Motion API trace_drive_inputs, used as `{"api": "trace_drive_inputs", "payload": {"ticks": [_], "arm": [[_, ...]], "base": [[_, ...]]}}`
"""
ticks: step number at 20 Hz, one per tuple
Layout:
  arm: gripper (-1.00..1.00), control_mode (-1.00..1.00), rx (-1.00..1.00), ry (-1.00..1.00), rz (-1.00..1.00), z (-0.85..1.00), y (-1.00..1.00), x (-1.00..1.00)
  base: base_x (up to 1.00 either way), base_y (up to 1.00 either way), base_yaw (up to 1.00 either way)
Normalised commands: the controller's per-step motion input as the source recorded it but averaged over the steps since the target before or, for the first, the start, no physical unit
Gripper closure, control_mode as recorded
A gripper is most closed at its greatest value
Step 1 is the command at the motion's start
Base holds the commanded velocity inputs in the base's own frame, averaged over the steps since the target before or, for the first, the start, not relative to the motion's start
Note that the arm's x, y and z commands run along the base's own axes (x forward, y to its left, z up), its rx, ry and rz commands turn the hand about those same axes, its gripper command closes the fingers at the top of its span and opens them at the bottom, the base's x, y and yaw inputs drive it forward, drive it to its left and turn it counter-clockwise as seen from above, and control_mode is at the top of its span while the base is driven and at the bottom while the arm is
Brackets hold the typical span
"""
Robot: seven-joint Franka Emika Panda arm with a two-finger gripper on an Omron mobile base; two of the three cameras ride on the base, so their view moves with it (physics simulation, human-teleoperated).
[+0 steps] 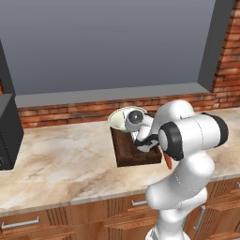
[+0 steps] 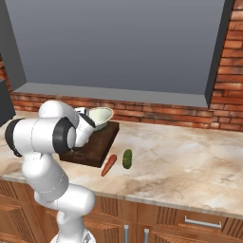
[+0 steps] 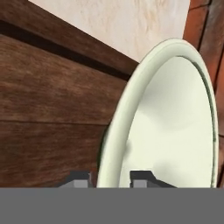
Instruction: Place the two vegetables and bowl onto the tray for setting up a vegetable dip station.
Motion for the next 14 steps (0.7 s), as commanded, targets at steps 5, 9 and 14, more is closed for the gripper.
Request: {"api": "trace_drive_inputs", "payload": {"ticks": [5, 9, 14], "arm": [[-1.00, -1.00, 0.00, 0.01, 0.00, 0.00, 0.00, 0.00], [-1.00, -1.00, 0.00, 0.00, 0.00, 0.12, 0.00, 0.00], [-1.00, -1.00, 0.00, 0.00, 0.00, 0.35, 0.00, 0.00]], "base": [[0.00, 0.00, 0.00], [0.00, 0.00, 0.00], [0.00, 0.00, 0.00]]}}
